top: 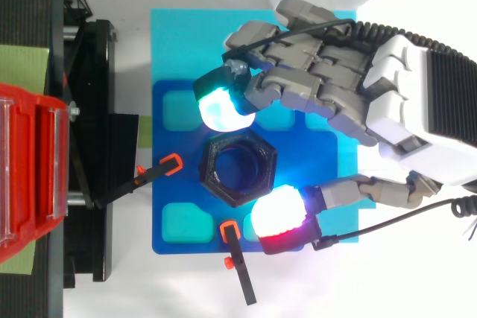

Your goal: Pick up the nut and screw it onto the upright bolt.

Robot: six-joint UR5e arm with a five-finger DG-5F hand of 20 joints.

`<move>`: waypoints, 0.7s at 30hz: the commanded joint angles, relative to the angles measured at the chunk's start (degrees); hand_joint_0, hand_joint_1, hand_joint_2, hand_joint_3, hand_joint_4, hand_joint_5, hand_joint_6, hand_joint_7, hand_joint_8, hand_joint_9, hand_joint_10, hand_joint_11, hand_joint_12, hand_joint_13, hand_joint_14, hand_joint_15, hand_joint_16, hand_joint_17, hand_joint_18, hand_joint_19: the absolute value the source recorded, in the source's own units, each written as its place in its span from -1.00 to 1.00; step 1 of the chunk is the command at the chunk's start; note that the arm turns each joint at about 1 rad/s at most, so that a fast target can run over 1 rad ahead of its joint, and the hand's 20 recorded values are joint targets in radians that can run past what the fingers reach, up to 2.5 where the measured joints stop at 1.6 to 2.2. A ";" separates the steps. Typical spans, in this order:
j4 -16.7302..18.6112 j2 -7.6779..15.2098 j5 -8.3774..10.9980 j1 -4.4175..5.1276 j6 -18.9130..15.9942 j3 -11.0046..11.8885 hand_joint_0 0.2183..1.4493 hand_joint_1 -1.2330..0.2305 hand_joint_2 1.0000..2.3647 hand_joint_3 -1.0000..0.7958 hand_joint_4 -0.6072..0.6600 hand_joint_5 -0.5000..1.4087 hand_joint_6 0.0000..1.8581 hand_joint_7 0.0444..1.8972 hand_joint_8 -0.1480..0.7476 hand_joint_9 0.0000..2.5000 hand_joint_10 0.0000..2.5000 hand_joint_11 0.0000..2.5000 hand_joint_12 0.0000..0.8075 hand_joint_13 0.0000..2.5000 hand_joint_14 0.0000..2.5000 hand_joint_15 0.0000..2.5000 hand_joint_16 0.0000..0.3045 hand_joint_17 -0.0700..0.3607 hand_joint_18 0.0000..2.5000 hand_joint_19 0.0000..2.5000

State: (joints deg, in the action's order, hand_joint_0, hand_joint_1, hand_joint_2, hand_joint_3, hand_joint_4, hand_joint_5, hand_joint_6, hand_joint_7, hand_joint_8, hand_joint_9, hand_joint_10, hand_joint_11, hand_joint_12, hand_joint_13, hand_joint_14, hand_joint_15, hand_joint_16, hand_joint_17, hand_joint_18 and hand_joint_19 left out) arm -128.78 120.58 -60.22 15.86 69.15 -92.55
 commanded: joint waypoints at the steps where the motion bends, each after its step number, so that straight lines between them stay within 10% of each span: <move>1: 0.02 0.00 0.19 0.22 0.02 0.00 -0.49 -0.22 -1.00 -0.44 0.39 -0.68 -0.46 0.06 0.00 -0.65 -1.00 -1.00 -0.08 -0.66 -1.00 -1.00 -0.70 -0.19 -0.75 -1.00; 21: 0.63 0.09 0.72 0.58 0.02 0.00 -0.49 -0.22 -1.00 -0.44 0.39 -0.68 -0.46 0.06 0.00 -0.65 -1.00 -1.00 -0.08 -0.66 -1.00 -1.00 -0.70 -0.19 -0.75 -1.00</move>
State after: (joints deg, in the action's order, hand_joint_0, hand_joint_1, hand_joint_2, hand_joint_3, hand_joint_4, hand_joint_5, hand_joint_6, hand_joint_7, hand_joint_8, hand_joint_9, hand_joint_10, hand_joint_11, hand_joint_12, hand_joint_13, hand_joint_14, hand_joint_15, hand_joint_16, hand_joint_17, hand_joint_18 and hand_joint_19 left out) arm -128.03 120.62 -59.51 16.43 69.17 -92.55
